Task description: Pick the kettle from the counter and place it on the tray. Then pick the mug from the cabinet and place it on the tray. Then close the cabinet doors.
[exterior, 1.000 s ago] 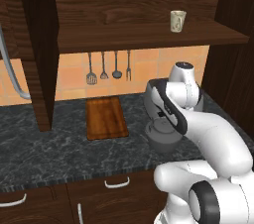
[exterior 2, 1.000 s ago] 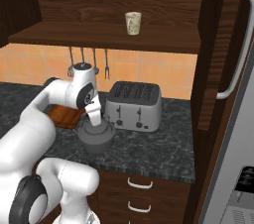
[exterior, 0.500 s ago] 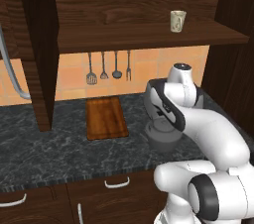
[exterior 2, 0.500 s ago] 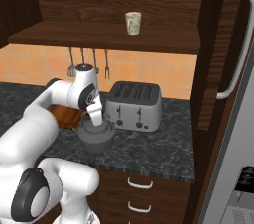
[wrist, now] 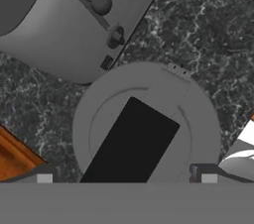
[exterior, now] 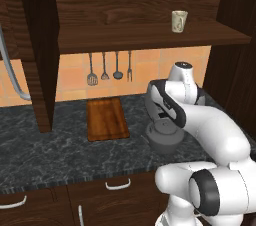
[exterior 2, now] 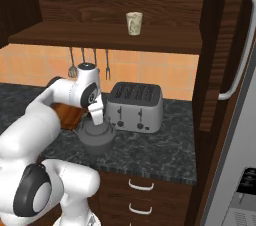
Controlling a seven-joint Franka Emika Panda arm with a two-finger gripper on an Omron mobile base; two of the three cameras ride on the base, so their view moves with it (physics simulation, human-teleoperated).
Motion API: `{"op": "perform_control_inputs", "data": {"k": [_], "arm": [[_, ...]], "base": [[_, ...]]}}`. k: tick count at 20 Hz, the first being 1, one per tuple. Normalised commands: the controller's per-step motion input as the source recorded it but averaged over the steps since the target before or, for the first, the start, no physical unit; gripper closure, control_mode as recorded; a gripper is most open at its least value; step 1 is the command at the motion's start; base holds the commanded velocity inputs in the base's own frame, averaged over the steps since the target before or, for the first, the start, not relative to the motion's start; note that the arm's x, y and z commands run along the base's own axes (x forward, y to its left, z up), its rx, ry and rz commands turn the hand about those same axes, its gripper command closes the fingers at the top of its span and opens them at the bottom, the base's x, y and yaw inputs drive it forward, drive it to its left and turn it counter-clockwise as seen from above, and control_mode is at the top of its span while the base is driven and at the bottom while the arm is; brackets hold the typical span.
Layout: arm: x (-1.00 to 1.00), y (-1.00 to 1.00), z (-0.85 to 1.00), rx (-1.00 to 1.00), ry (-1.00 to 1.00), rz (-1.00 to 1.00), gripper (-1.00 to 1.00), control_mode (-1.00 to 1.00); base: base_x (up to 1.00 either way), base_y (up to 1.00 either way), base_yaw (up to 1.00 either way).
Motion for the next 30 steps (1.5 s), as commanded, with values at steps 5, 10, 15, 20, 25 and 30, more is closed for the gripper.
{"op": "perform_control_inputs", "data": {"k": [5, 10, 15, 20, 25, 30], "arm": [[0.06, 0.05, -0.16, 0.01, 0.06, -0.01, -1.00, -1.00], [0.10, 0.14, -0.33, 0.00, 0.09, -0.01, -1.00, -1.00], [0.00, 0.02, -0.12, -0.01, 0.05, 0.00, 1.00, -1.00], [-0.30, 0.02, 0.07, 0.00, -0.09, 0.00, 1.00, -1.00], [-0.30, 0.37, 0.40, 0.00, -0.17, 0.00, 1.00, -1.00], [0.06, 0.65, 0.44, 0.00, -0.14, 0.00, 1.00, -1.00]], "base": [[0.00, 0.00, 0.00], [0.00, 0.00, 0.00], [0.00, 0.00, 0.00], [0.00, 0.00, 0.00], [0.00, 0.00, 0.00], [0.00, 0.00, 0.00]]}}
